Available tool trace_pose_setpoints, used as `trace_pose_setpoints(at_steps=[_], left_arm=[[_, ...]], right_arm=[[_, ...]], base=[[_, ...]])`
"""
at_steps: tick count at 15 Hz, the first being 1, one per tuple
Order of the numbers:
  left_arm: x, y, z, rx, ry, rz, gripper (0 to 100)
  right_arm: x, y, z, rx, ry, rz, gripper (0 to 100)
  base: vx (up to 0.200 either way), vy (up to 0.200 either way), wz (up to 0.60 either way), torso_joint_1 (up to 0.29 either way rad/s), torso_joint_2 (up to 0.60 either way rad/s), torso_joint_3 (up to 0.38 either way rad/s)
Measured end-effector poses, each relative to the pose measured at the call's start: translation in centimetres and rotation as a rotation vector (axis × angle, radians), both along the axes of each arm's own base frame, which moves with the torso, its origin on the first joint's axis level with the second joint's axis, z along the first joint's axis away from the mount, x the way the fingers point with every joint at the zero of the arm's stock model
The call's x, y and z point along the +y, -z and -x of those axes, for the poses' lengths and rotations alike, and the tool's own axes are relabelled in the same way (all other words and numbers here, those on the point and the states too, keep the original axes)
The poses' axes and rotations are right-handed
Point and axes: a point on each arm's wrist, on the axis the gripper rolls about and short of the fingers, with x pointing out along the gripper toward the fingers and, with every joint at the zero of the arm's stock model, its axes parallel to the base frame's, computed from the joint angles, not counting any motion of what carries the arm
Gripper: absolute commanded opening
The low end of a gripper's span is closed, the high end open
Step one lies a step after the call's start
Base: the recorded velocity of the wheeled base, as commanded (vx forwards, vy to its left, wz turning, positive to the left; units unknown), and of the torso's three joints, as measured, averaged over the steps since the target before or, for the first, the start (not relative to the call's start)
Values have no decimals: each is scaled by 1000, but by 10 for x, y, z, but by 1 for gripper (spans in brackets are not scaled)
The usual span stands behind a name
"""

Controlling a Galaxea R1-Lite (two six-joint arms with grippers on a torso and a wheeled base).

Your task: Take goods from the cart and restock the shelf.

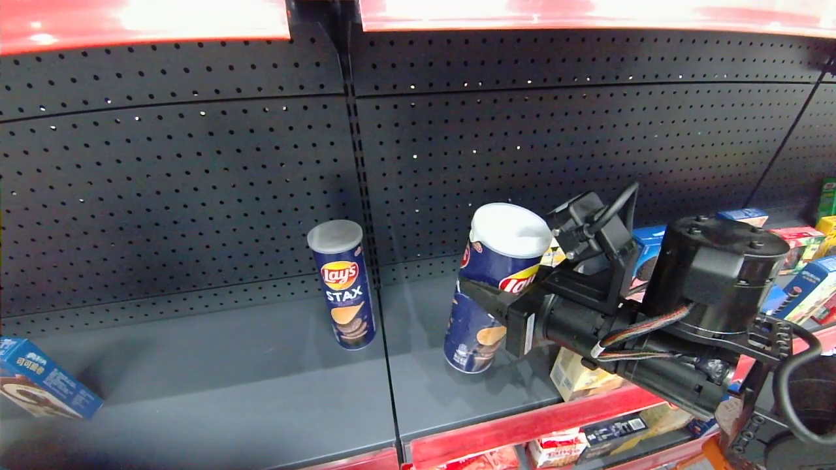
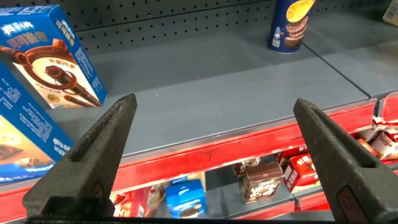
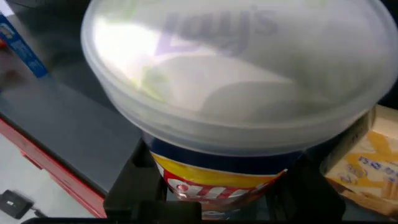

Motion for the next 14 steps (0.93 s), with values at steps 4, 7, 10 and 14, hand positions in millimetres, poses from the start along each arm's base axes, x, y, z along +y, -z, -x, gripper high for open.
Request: trace_pose_setpoints(at_steps=[4,7,10,14], left_arm=[[0,-2,0,-3,-13,39,100],[1,-40,1,-34,50,111,100],[-1,-85,-29,92,99,135,100],[-11,-112,-110,239,146,93,100]], right_arm=[[-4,10,0,51,37,45,0],[-7,11,-2,62,68,41,0],[-10,12,-8,74,123,28,0],[-11,13,-7,96,129,12,0]], base=[[0,0,0,0,0,0],[0,0,0,0,0,0],[0,0,0,0,0,0],[0,0,0,0,0,0]])
